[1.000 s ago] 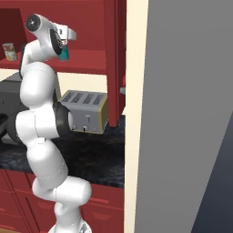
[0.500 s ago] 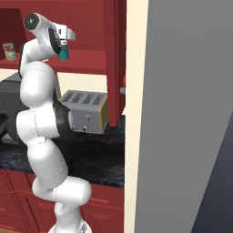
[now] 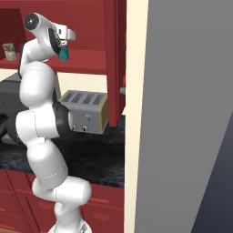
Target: Stack two cans on top of the other two cans in the cabinet.
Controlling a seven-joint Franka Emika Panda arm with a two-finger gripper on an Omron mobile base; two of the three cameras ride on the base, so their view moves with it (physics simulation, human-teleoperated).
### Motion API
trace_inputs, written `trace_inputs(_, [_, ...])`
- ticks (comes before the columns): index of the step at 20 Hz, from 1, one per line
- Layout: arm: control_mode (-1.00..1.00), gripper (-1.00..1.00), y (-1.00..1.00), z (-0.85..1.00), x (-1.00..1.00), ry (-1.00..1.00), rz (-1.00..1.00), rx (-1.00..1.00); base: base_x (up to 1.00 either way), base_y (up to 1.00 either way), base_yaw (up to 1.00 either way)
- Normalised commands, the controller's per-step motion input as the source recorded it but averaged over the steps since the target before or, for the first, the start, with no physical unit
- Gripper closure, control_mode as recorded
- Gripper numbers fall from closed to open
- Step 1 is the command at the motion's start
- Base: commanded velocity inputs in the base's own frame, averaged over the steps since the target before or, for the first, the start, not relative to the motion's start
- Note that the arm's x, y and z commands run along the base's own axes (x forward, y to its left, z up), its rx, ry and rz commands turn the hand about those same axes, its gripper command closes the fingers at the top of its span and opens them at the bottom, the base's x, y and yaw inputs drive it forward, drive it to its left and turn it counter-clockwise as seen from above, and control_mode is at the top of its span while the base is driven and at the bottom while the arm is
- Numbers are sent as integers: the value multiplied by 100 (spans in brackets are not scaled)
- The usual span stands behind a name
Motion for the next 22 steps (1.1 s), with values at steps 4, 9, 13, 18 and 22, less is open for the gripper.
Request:
trace_inputs(4, [-100,100,0,-14,0,0,0,0,0,0,0])
trace_inputs(9, [-100,-100,0,-14,1,0,0,0,0,0,0])
trace_inputs(13, [-100,-100,0,-11,0,0,0,0,0,0,0])
trace_inputs(18, [-100,-100,0,-3,0,0,0,0,0,0,0])
trace_inputs(22, [-100,-100,0,0,0,0,0,0,0,0,0])
